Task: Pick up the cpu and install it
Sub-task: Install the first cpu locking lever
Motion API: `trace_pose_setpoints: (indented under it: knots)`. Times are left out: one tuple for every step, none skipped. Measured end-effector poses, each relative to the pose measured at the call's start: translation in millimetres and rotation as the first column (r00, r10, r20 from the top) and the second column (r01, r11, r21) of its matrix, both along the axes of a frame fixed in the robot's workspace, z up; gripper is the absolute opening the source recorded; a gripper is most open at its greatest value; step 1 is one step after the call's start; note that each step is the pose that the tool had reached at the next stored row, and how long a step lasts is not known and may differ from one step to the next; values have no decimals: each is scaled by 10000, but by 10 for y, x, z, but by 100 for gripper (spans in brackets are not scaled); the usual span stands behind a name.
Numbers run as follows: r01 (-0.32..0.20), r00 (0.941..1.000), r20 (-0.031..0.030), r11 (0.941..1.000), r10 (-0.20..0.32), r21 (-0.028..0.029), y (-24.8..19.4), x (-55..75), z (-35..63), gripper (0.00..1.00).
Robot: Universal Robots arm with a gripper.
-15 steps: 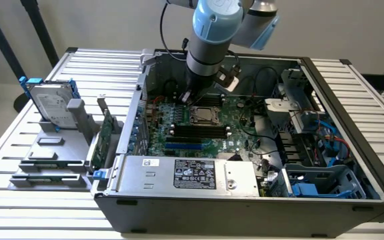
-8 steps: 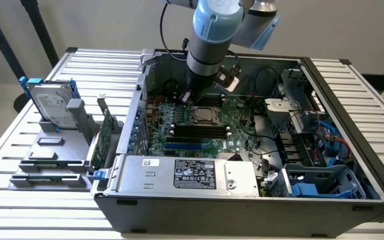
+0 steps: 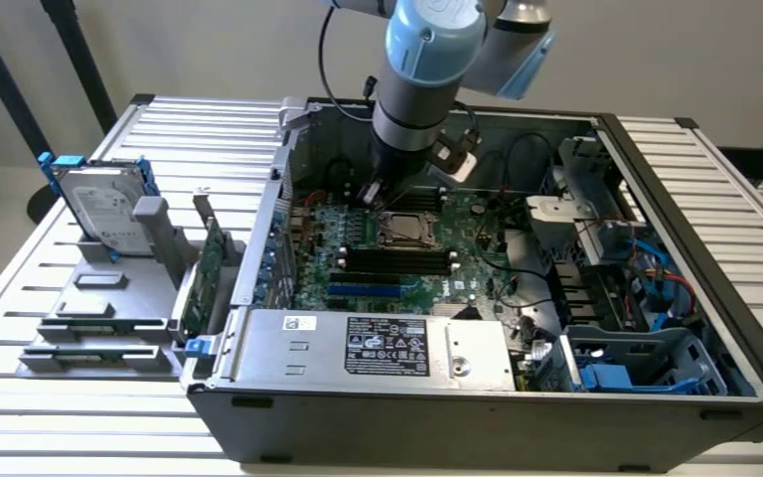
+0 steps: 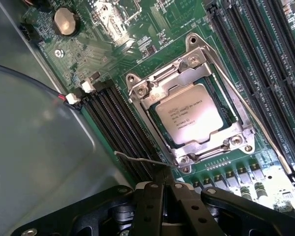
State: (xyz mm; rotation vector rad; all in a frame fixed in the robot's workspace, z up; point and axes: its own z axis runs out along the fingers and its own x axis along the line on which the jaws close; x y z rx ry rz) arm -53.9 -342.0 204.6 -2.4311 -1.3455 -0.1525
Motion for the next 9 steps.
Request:
trace_pose_setpoints:
  knots:
    - [0, 10000, 0, 10000, 0, 0, 0, 5, 0, 11]
    - [-1, 10000, 0, 10000, 1, -1, 0, 11, 0, 11]
    - [-1, 10000, 0, 10000, 1, 0, 0, 18, 0, 11]
    - [-1, 10000, 0, 10000, 1, 0, 0, 24, -1, 11]
    - [-1, 10000, 0, 10000, 1, 0, 0, 28, -2, 11]
    - [1, 10000, 0, 10000, -1, 0, 1, 29, -4, 11]
    - [3, 10000, 0, 10000, -3, 1, 1, 31, -7, 11]
    - [3, 10000, 0, 10000, -3, 0, 0, 33, -9, 11]
    - [6, 10000, 0, 10000, -6, 1, 0, 34, -13, 11]
